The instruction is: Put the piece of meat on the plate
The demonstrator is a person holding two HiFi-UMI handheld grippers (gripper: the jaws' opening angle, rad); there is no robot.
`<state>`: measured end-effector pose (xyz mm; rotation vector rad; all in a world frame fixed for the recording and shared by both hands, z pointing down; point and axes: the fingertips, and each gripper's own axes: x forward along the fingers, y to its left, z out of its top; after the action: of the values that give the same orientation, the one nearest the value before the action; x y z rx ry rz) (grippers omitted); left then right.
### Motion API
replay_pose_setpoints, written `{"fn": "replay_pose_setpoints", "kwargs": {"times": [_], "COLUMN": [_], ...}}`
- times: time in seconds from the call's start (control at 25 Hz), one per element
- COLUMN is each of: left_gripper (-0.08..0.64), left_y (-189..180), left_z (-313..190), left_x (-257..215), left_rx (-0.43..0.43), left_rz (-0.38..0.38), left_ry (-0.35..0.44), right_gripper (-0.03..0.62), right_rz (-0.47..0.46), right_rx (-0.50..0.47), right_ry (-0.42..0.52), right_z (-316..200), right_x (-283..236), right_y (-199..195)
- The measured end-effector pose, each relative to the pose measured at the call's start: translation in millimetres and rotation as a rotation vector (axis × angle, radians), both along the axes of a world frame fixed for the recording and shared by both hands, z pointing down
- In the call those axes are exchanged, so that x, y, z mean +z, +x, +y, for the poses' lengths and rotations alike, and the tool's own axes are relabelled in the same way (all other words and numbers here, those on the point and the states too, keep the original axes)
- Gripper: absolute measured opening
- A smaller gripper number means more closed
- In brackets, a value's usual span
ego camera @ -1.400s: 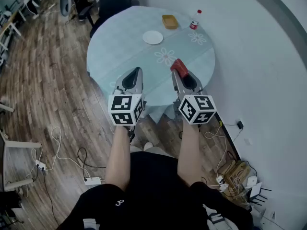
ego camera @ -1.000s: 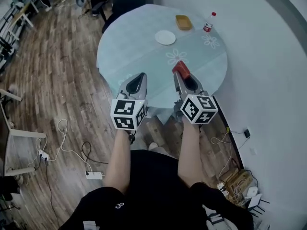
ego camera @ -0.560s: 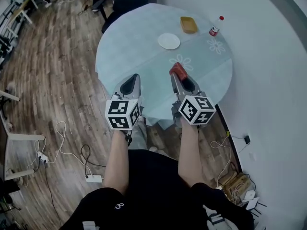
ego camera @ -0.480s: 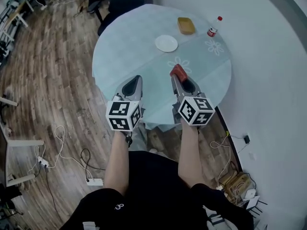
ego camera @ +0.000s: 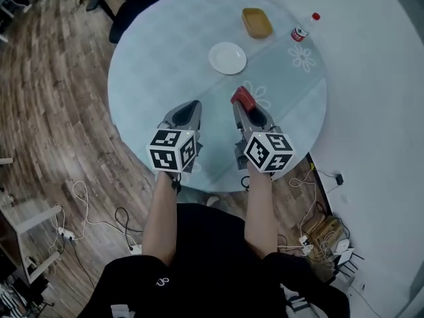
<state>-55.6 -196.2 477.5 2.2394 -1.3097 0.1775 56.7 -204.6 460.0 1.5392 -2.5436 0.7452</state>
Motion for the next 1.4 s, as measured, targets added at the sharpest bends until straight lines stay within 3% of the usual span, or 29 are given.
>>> {"fn": "replay_pose_setpoints", "kwargs": {"times": [0.16, 0.48, 0.64, 0.84, 1.24, 1.4], "left_gripper": [-0.006, -0.006, -0.006, -0.006, -0.006, -0.006], "left_y": [-4.1, 28.1, 23.2, -13.5, -85.2, -95.6], "left_z": [-34.3, -67.3, -75.2, -89.7, -93.5, -96.0], "left_x": [14.8, 39.3, 50.3, 42.6, 61.0, 65.6], "left_rx": [0.006, 0.051, -0.007, -0.084, -0.261, -0.289], "left_rz": [0.053, 0.104, 0.108, 0.108, 0.081, 0.077], "left_ry": [-0.033, -0.081, -0.105, -0.096, -0.149, -0.163], "right_gripper": [0.103, 0.103, 0.103, 0.103, 0.101, 0.101], "right_rz": [0.012, 0.040, -0.002, -0.007, 0.172, 0.135], "right_rx": [-0.004, 0.057, 0.045, -0.020, -0.201, -0.203], "right_ry": [-0.047, -0.199, -0.362, -0.450, -0.563, -0.573], "right_z": [-19.1, -42.0, -47.4, -93.2, -213.8, -236.2], "right_x": [13.6, 62.0, 119.2, 141.1, 165.4, 170.7], "right_y": [-11.5, 20.4, 24.9, 19.8, -6.5, -21.5]}}
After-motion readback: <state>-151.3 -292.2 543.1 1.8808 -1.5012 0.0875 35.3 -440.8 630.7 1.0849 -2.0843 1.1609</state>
